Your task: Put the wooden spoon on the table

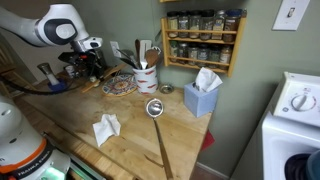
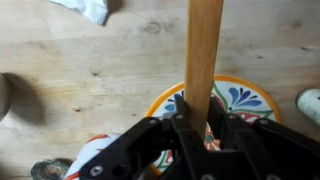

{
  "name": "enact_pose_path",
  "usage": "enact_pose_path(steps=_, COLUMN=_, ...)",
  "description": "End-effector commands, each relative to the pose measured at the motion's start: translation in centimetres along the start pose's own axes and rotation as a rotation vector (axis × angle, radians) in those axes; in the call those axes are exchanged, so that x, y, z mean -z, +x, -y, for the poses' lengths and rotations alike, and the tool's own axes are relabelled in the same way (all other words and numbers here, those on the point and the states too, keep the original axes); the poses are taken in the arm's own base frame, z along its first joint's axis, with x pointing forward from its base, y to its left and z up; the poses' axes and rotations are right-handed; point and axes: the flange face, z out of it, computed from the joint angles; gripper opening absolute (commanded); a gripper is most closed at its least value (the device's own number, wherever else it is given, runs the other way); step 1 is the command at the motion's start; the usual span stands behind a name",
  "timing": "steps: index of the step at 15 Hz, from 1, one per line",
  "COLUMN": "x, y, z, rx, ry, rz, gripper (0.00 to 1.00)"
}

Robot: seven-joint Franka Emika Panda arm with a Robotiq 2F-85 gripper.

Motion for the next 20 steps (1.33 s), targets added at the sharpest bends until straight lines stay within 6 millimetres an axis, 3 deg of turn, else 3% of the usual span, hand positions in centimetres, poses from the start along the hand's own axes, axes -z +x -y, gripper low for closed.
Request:
enact_pose_path(steps=1, x=-0.9, y=-0.8, z=-2.0, rx=0.048, ry=-0.046, rz=0.11, gripper=0.06)
enact_pose_path(steps=7, x=-2.8, y=-0.8, z=-5.5, rx=0.023, ry=-0.035, rz=0.192, gripper=0.06)
enact_pose_path(steps=20, x=-9.4, y=-1.6, z=-15.0, rx=-0.161, ry=0.062, rz=0.335, gripper=0.06)
